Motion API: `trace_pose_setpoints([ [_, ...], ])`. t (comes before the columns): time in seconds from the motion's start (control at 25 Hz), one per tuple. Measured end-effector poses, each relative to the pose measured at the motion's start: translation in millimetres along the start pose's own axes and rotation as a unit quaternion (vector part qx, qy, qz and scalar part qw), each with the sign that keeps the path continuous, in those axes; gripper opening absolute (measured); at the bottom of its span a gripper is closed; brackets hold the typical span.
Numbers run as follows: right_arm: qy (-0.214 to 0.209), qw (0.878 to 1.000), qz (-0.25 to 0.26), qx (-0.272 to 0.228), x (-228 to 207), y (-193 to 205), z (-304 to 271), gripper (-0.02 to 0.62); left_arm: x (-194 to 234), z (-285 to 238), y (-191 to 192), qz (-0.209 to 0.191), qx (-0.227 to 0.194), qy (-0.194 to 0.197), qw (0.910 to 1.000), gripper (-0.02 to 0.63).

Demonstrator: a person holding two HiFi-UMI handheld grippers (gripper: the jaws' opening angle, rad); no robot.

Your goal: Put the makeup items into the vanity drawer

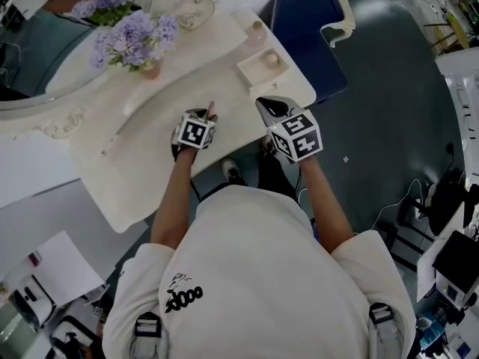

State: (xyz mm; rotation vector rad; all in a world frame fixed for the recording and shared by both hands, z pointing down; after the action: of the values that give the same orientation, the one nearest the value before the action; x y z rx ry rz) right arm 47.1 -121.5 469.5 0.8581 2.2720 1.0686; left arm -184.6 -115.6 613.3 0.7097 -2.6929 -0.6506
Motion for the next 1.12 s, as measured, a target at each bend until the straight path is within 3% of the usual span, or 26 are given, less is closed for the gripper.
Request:
trace_pose_setpoints([
  [0.2,0.01,1.0,-0.007,0.0,4,8,9,0.003,2,1,5,0.009,-0.012,-0.019,0.9997,0.109],
  [0.44,0.02,1.0,-0.014,0.001,1,15,19,0.003,9,0,10,0.025,0.006,-0.022,0.9994,0.063],
  [0.68,0.029,0.999,-0.011,-0.009,-20,6,30,0.003,3,12,-23,0.022,-0.043,0.002,0.9988,0.061],
  [0.92,0.033,0.999,-0.013,-0.017,-48,-1,37,0.003,-15,28,-87,-0.025,-0.099,0.027,0.9945,0.063],
  [1.12,0.031,0.999,-0.031,-0.023,-76,-3,38,0.003,-36,26,-145,-0.097,-0.1,0.058,0.9885,0.064],
])
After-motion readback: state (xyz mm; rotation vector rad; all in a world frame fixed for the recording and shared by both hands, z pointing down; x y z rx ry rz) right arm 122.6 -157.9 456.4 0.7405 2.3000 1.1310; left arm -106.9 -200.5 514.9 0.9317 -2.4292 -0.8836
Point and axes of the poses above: the fingertips, and each gripper's own axes: z backward along the fingers, x to its left, y out of its underside, the point moved 10 cm from there along z, backward along the fingers
